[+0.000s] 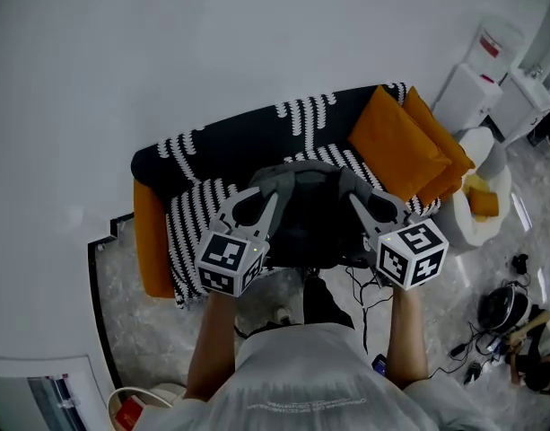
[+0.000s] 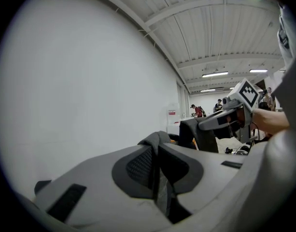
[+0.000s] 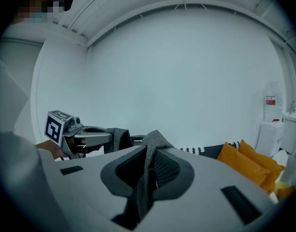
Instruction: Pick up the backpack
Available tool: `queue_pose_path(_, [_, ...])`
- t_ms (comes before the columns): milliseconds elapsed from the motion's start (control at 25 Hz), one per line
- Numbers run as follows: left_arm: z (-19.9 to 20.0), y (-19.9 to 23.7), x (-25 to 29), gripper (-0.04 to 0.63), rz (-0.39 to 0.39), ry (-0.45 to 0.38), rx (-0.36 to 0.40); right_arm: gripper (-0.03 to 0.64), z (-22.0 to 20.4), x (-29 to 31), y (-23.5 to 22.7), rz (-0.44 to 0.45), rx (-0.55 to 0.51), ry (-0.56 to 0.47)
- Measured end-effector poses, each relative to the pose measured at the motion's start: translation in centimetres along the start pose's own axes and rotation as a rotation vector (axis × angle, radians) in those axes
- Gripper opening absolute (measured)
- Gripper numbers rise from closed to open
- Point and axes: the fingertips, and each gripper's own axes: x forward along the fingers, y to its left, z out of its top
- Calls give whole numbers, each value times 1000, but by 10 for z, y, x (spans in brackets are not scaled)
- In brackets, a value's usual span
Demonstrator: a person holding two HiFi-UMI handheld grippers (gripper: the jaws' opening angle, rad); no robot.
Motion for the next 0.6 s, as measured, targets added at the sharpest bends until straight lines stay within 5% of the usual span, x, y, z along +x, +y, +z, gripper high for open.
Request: queue_pose_path(600, [25,-14,-24,46,-19,-28,36,35,18,-26,17,-33,-50,-10])
